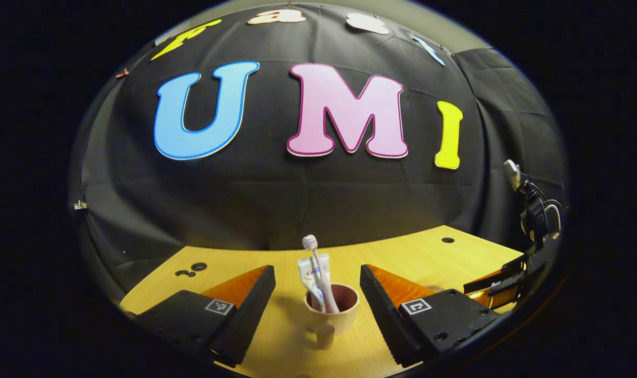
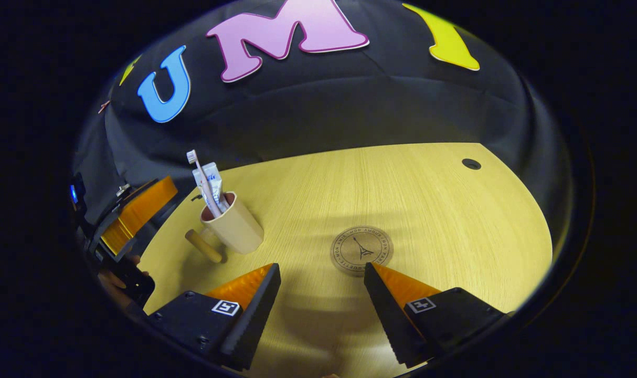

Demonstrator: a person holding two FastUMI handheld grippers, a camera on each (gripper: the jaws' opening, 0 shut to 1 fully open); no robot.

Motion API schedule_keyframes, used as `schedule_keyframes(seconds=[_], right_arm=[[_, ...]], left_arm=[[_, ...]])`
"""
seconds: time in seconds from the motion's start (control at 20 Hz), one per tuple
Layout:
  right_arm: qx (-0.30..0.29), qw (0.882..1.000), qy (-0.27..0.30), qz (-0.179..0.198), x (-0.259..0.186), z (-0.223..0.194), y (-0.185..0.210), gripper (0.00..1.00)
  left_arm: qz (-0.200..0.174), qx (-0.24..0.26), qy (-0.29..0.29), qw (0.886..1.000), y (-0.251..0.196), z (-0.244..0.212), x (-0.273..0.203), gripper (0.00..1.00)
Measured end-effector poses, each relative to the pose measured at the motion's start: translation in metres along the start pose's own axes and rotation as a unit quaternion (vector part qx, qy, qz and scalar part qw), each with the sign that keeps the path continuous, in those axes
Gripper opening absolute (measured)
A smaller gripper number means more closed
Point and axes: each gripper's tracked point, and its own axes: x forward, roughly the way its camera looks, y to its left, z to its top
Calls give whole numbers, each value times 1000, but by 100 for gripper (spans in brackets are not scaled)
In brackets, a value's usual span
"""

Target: Put the toothbrush and toothpaste on the desktop into the cup, then pick up the cup and place it on the coaster on the desktop.

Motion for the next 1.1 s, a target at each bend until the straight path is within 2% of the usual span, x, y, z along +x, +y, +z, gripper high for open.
schedule_keyframes(seconds=[0.3, 0.5, 0.75, 0.95, 1.1], right_arm=[[17, 999, -26, -18, -19, 22, -23, 98], [30, 998, -40, -34, -33, 30, -46, 98], [40, 997, -47, -56, -55, 25, -77, 98], [54, 994, -40, -82, -65, 9, -105, 98], [77, 991, -43, -100, -76, 3, -124, 98]], left_arm=[[-7, -22, 102, 995, 8, -18, 2, 100], [-8, -32, 180, 983, 4, -43, 11, 100], [-14, -16, 276, 961, 2, -80, 16, 100], [-37, -21, 343, 938, -5, -107, 25, 100], [-35, -15, 388, 921, -4, -121, 32, 100]])
